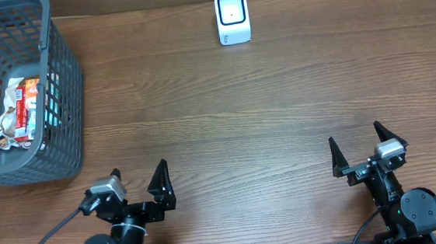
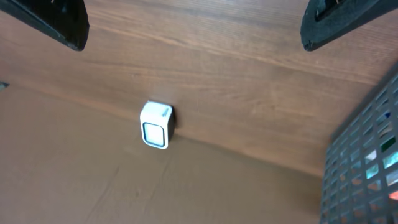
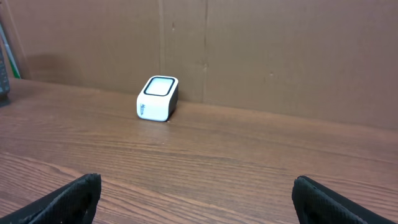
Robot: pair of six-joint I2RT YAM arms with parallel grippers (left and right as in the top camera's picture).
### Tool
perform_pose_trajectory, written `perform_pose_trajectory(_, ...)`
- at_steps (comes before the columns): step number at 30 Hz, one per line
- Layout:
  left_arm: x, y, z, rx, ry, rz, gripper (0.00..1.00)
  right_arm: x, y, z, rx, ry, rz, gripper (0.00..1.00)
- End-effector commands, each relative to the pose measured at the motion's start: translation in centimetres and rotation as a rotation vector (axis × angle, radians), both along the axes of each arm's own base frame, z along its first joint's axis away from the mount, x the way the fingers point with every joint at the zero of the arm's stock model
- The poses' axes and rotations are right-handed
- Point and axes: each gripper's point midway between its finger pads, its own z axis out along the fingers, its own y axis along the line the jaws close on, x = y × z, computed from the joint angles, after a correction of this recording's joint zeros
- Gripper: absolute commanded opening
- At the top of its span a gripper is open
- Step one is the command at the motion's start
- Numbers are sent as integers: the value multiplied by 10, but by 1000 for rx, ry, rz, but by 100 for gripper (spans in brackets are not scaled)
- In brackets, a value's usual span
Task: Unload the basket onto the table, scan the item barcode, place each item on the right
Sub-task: 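Move the left gripper left and down into the grey basket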
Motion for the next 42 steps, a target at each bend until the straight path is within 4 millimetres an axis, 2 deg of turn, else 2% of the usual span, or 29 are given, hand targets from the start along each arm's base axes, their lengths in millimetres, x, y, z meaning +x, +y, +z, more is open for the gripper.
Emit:
perform_pose_trajectory(1, -1, -8, 28, -11, 28, -47, 100, 0, 0, -2, -1, -2, 2, 100)
perform_pose_trajectory(6, 7, -25, 49, 5, 160, -164, 100, 0, 0, -2, 0, -2, 2, 100)
perform_pose_trajectory(12, 23, -45, 64, 7, 377, -320, 100, 0, 0, -2, 0, -2, 2, 100)
perform_pose_trajectory(15, 38, -44, 72, 7, 447, -335, 100, 0, 0, -2, -1, -2, 1, 100)
perform_pose_trajectory(20, 75, -39, 92, 32, 435, -325, 100, 0, 0, -2, 0, -2, 2, 100)
perform_pose_trajectory(25, 115, -13, 85, 110, 431, -201, 98, 0, 0, -2, 0, -2, 2, 100)
perform_pose_trajectory(30, 143, 5, 86, 142, 426, -167, 99, 0, 0, -2, 0, -2, 2, 100)
perform_pose_trajectory(35, 164, 55, 112, 129, 412, -38, 100, 0, 0, -2, 0, -2, 1, 100)
perform_pose_trajectory(38, 173, 95, 129, 117, 400, 59, 100, 0, 0, -2, 0, -2, 2, 100)
perform_pose_trajectory(42, 182, 141, 130, 102, 401, 159, 100, 0, 0, -2, 0, -2, 1, 100)
